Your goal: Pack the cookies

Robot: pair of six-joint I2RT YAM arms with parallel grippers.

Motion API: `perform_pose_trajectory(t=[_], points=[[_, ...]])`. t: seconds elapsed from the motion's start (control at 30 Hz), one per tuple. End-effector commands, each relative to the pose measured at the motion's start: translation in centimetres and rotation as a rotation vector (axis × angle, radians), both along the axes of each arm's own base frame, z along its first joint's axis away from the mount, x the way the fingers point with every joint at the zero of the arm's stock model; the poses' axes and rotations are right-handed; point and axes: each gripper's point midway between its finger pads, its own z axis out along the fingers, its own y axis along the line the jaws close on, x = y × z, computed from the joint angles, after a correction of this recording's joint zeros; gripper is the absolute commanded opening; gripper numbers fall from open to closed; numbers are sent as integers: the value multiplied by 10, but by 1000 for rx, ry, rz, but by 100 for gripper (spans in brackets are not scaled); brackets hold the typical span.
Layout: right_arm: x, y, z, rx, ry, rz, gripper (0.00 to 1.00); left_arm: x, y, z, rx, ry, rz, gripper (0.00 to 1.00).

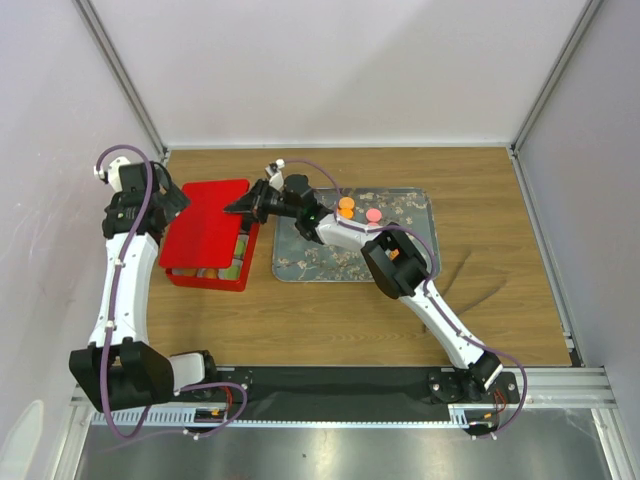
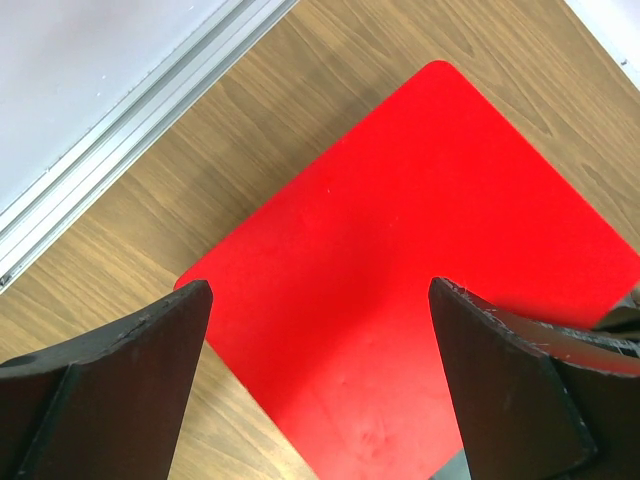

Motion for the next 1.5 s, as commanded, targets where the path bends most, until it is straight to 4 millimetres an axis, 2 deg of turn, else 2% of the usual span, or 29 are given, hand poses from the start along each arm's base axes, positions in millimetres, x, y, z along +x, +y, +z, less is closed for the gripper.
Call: perform_pose_trajectory(t=[0.0,0.3,0.83,1.37,1.47], points=[[2,-2,49,127,-81,0,0,-4,4,9,20,-27,-13,96],[-1,7,27,118,-52,3,0,-1,3,3,20,-3,-32,96],[-8,14,4,96,-30,13,0,-2,10,-4,21,32,-47,96],[-10,6,-7,81,-20,-9,0,0,15,-25,-1,79,-58,96],[-8,3,-8,81,-18,-15,3,2,16,-27,-4,84,-60,96]])
